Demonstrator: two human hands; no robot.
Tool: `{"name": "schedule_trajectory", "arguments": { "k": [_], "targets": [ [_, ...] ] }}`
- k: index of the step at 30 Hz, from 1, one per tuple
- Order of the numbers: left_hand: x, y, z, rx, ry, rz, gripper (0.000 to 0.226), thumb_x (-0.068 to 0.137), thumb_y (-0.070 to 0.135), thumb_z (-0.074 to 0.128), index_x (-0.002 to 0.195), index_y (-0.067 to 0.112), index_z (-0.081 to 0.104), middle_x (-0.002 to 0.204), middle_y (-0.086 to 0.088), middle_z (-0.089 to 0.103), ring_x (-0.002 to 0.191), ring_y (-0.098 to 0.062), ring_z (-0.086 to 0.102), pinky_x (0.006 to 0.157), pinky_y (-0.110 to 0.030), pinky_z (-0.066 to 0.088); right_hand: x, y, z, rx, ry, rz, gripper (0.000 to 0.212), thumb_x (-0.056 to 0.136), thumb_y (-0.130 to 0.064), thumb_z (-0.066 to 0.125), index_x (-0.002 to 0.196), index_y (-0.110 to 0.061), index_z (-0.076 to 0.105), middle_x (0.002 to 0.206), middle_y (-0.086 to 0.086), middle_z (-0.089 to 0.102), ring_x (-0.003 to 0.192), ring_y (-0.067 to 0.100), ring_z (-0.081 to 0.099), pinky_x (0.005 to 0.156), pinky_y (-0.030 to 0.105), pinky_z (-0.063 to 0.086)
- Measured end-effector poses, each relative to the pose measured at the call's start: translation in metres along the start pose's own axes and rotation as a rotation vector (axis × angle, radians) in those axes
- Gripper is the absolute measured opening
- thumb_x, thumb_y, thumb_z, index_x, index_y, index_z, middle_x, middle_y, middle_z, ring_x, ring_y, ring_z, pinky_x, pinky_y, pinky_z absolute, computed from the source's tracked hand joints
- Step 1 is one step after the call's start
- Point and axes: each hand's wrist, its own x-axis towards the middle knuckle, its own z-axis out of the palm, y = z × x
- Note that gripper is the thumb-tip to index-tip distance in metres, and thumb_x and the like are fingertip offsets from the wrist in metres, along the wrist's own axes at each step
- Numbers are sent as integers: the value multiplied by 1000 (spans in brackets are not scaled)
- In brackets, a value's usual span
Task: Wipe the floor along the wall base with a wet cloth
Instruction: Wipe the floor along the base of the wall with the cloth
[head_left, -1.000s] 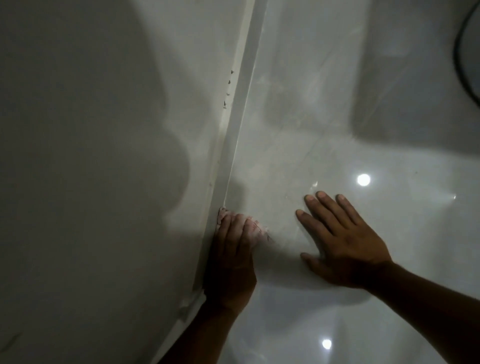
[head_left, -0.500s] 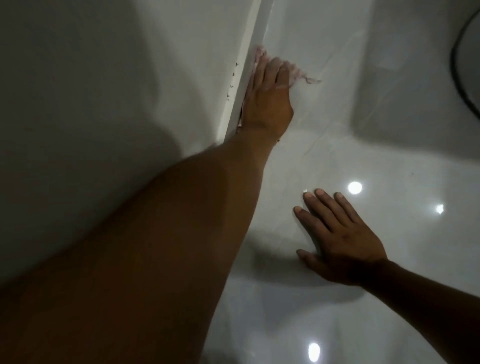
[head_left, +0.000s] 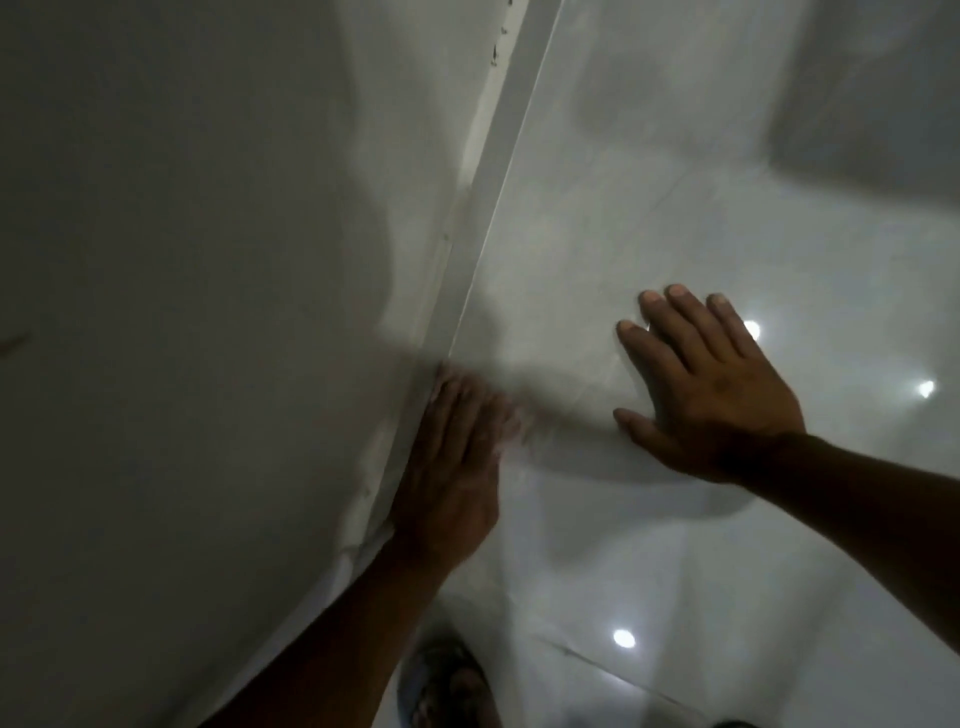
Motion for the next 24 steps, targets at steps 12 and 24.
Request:
{"name": "schedule_trajectory", "arguments": {
  "k": [12, 24],
  "targets": [
    [375, 26, -20, -103, 24, -97, 62, 87, 4, 32, 147, 16, 42, 155, -11, 45, 148, -28, 33, 125, -35, 26, 1, 1, 2, -7, 17, 7, 86, 90, -61, 55, 155, -8, 37, 165, 21, 30, 156, 37, 20, 128, 53, 12],
    [91, 4, -5, -67, 140, 15, 45, 100, 5, 45, 146, 8, 48, 155, -18, 46, 151, -37, 31, 119, -52, 36, 2, -2, -4, -5, 8, 19, 88, 86, -60, 57, 153, -7, 38, 163, 23, 34, 153, 39, 25, 128, 50, 8]
  ]
}}
